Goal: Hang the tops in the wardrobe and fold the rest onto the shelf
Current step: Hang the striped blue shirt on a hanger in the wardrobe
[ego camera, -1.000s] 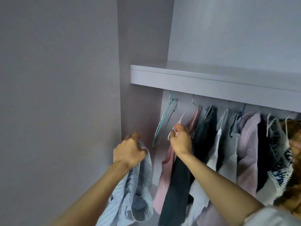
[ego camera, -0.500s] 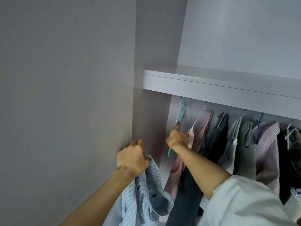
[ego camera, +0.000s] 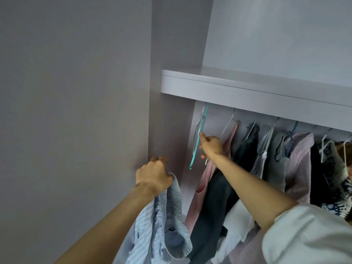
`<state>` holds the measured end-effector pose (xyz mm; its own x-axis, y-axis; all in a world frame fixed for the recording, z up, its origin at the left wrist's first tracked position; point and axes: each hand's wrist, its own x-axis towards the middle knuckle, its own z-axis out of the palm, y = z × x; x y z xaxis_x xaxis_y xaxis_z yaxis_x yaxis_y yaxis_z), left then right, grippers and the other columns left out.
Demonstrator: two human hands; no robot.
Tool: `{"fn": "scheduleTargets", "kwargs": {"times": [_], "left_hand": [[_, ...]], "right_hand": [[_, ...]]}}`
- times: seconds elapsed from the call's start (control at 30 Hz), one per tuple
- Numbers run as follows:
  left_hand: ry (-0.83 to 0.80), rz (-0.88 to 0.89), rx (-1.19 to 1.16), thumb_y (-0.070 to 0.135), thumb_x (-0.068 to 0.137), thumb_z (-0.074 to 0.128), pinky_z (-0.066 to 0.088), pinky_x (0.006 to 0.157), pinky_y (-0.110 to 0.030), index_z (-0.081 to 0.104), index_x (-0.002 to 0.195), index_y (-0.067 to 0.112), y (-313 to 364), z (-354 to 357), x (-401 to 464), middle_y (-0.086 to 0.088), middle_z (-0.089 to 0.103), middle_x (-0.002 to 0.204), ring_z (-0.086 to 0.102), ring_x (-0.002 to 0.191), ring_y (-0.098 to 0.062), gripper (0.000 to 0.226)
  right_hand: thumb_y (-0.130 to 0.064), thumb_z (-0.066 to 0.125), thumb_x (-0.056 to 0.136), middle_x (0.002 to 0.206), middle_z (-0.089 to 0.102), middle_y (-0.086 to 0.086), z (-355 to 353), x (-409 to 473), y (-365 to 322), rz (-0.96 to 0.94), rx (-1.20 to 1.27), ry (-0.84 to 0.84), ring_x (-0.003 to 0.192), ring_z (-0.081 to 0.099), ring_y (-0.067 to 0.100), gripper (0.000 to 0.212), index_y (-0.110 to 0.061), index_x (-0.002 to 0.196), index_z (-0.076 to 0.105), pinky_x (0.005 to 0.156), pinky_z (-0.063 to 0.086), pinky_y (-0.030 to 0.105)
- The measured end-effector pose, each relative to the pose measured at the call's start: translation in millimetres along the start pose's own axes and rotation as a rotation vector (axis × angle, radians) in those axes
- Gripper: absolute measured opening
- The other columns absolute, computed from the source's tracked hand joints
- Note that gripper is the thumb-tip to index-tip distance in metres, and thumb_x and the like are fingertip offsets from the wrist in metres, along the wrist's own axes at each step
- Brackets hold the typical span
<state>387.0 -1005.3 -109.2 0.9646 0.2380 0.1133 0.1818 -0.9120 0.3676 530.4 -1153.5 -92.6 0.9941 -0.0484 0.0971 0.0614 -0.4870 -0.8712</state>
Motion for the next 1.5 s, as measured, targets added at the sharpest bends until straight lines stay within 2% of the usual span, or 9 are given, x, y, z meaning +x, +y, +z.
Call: {"fn": "scheduleTargets", "kwargs": {"times": [0.07, 0.2, 0.3, 0.47, 0.63, 0.77, 0.87, 1.27, 1.5], "left_hand": [[-0.002, 0.011, -0.009, 0.030, 0.084, 0.054, 0.047, 0.085, -0.036, 0.046, 0.128, 0.028, 2.2, 0.8, -0.2, 0.000, 0.054, 0.124, 0.059, 0.107, -0.030, 0.045], [0.023, -0.002, -0.009, 0.030, 0.084, 0.052, 0.046, 0.086, -0.035, 0.046, 0.129, 0.029, -1.2, -2.6, -1.3, 0.000, 0.052, 0.128, 0.057, 0.109, -0.031, 0.045], [0.043, -0.021, -0.014, 0.030, 0.084, 0.052, 0.046, 0.087, -0.035, 0.045, 0.131, 0.031, -8.6, -8.2, -2.2, 0.001, 0.052, 0.129, 0.057, 0.110, -0.031, 0.047], [0.052, -0.041, 0.003, 0.030, 0.085, 0.053, 0.046, 0.086, -0.035, 0.045, 0.130, 0.031, -14.0, -6.3, -6.5, 0.001, 0.051, 0.128, 0.058, 0.108, -0.030, 0.046], [0.056, -0.026, -0.033, 0.030, 0.083, 0.053, 0.046, 0.085, -0.034, 0.045, 0.130, 0.033, -8.1, 3.1, -5.9, 0.004, 0.051, 0.128, 0.059, 0.108, -0.028, 0.047], [0.063, -0.054, -0.108, 0.029, 0.082, 0.052, 0.046, 0.080, -0.032, 0.050, 0.122, 0.034, -11.6, 13.5, -10.4, 0.005, 0.055, 0.122, 0.060, 0.102, -0.027, 0.041], [0.060, -0.081, -0.138, 0.028, 0.081, 0.053, 0.046, 0.077, -0.032, 0.052, 0.120, 0.035, -16.2, 23.1, -21.6, 0.007, 0.056, 0.122, 0.060, 0.100, -0.027, 0.040], [-0.049, -0.269, -0.247, 0.025, 0.081, 0.058, 0.047, 0.087, -0.036, 0.056, 0.122, 0.028, -2.6, 72.7, -116.8, -0.005, 0.060, 0.122, 0.058, 0.108, -0.032, 0.041], [-0.037, -0.375, -0.300, 0.022, 0.082, 0.056, 0.048, 0.086, -0.038, 0.061, 0.114, 0.023, 17.6, 94.3, -182.9, -0.009, 0.062, 0.114, 0.057, 0.103, -0.034, 0.033]], "right_hand": [[-0.047, 0.049, 0.094, 0.074, 0.067, 0.007, 9.2, 1.8, -8.0, 0.113, 0.168, -0.071, 0.037, 0.050, 0.015, 0.045, -0.006, 0.079, 0.060, 0.036, 0.038, 0.019], [-0.013, 0.051, 0.094, 0.065, 0.060, 0.009, 30.7, 8.8, -18.5, 0.203, 0.389, -0.072, 0.022, 0.034, 0.004, 0.024, -0.004, 0.072, 0.056, 0.028, 0.018, 0.010], [-0.008, 0.046, 0.090, 0.071, 0.057, 0.012, 36.5, 8.8, -18.5, 0.186, 0.289, -0.032, 0.041, 0.046, 0.015, 0.019, -0.006, 0.074, 0.056, 0.034, 0.028, 0.017], [-0.020, 0.040, 0.095, 0.111, 0.064, 0.018, 20.7, 2.4, -11.1, 0.028, -0.156, 0.192, 0.104, 0.058, 0.034, 0.029, -0.004, 0.107, 0.060, 0.078, 0.036, 0.029], [-0.021, 0.038, 0.095, 0.102, 0.064, 0.022, 5.1, 1.2, -19.1, -0.078, -0.107, 0.213, 0.096, 0.059, 0.038, 0.030, 0.001, 0.098, 0.057, 0.084, 0.048, 0.038], [-0.022, 0.044, 0.094, 0.067, 0.053, 0.009, -0.9, -22.9, -5.7, -0.141, 0.030, 0.146, 0.078, 0.055, 0.030, 0.033, -0.012, 0.063, 0.044, 0.081, 0.044, 0.037], [-0.012, 0.051, 0.092, 0.054, 0.040, -0.006, -1.7, -64.4, 21.6, -0.143, 0.131, 0.082, 0.061, 0.041, 0.016, 0.042, -0.018, 0.054, 0.034, 0.062, 0.033, 0.024], [0.001, 0.057, 0.088, 0.069, 0.051, 0.022, -48.5, -203.0, 145.8, -0.335, 0.059, -0.093, 0.068, 0.050, 0.037, 0.006, 0.008, 0.088, 0.057, 0.072, 0.048, 0.046], [0.002, 0.054, 0.090, 0.078, 0.056, 0.031, -95.1, -263.1, 177.6, -0.388, 0.097, -0.179, 0.069, 0.053, 0.038, 0.008, 0.010, 0.088, 0.057, 0.066, 0.051, 0.039]]}}
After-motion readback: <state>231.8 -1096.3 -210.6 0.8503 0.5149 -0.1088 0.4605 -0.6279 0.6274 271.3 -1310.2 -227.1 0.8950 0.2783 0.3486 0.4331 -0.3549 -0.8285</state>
